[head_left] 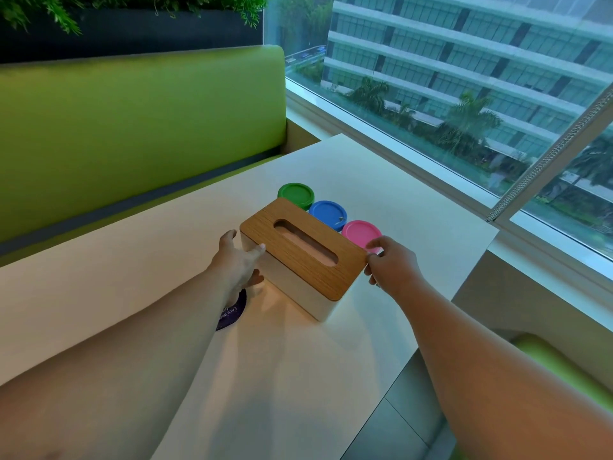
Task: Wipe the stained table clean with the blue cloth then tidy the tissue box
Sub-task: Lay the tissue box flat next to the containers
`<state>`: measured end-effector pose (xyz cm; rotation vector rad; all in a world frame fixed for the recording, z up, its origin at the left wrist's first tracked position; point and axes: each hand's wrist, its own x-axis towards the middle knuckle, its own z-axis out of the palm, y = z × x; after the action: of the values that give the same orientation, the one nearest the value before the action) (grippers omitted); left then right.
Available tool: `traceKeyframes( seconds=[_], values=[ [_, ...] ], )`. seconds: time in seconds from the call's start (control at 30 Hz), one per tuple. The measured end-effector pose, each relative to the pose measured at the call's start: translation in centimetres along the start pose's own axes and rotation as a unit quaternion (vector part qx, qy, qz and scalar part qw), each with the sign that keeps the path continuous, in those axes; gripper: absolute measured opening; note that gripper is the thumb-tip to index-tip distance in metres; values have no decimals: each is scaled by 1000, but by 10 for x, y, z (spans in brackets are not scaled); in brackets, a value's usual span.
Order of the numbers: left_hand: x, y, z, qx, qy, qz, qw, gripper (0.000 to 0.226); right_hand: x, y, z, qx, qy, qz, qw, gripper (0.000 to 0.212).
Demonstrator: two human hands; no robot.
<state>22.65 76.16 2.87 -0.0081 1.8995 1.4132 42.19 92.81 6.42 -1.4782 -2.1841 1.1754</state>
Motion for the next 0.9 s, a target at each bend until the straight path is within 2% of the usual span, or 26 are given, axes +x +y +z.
traceKeyframes(
  seconds=[0.2, 0.33, 0.43, 0.67, 0.9],
  values=[
    [-17, -3, -32, 21, 23, 18, 999, 66, -18, -12, 10, -3, 42, -30, 999, 20],
    [-36, -10, -69, 65, 2, 27, 998, 59, -41, -27, 24, -10, 45, -44, 998, 18],
    [-51, -17, -104, 96, -20, 64, 993, 56, -65, -37, 33, -13, 56, -50, 997, 16],
    [-120, -49, -210, 131, -83, 129, 979, 39, -165, -68, 57, -4, 102, -66, 993, 18],
    [-187, -90, -312, 180, -123, 160, 963, 28, -272, -95, 98, 37, 104, -71, 991, 15]
  ],
)
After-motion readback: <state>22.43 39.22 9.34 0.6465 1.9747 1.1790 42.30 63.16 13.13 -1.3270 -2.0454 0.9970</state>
